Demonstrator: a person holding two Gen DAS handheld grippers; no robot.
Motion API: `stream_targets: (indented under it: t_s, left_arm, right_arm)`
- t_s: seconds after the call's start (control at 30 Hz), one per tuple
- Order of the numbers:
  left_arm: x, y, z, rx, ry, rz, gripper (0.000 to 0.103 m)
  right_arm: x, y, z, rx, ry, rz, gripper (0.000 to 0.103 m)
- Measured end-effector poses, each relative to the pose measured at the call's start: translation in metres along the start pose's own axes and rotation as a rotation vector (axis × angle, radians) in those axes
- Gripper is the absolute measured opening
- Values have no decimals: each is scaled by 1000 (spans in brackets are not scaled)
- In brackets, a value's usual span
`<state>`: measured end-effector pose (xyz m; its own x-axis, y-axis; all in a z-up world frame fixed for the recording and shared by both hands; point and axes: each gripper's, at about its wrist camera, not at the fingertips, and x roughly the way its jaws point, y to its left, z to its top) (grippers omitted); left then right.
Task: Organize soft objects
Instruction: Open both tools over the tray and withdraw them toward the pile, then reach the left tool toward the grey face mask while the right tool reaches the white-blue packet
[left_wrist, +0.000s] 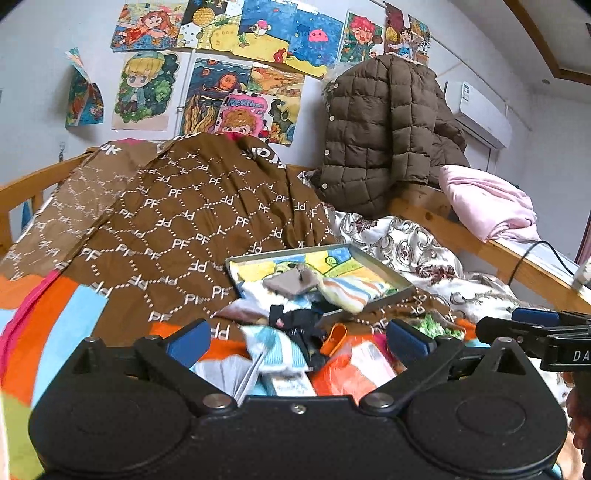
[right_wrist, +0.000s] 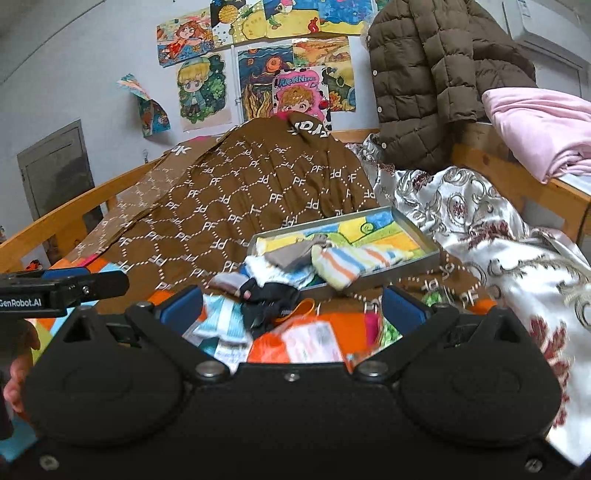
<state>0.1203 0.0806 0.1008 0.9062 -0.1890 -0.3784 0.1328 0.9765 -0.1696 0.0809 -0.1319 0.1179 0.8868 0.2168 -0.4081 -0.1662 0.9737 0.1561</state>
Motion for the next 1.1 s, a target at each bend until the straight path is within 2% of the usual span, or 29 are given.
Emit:
stream_targets:
  t_s: [0.2, 0.33, 0.47, 0.57, 0.7, 0.8, 0.93, 1.0, 1.1]
  left_arm:
    - [-44, -6, -7, 7, 11, 14, 101]
    - [-70, -13, -11, 43, 32, -5, 102]
    - [-84, -18, -16, 112, 123, -37, 102]
    - [-93, -16, -7, 166, 180, -80, 102]
    - [-101, -12, 6, 216, 196, -124, 102]
    - [-105, -10, 8, 227, 182, -120, 102]
    - [-101, -2, 3, 161, 197, -92, 102]
    - [-98, 5, -3, 112, 199, -61, 102]
    - [-97, 15, -12, 79, 203, 6, 102]
  right_arm:
    - [-57, 14, -20, 5, -3, 9, 102]
    - [-99, 24, -35, 6, 11, 8, 102]
    - [-130, 41, -54, 12, 79, 0, 102]
    - [-148, 53, -62, 8, 117, -10, 102]
    - [-174, 69, -69, 12, 146, -14, 102]
    - [-168, 77, -56, 36, 179, -21, 102]
    - [-153, 95, -23, 67, 196, -69, 102]
    - [-147, 105, -7, 65, 200, -127, 102]
    - [-134, 113, 9, 146, 232, -145, 102]
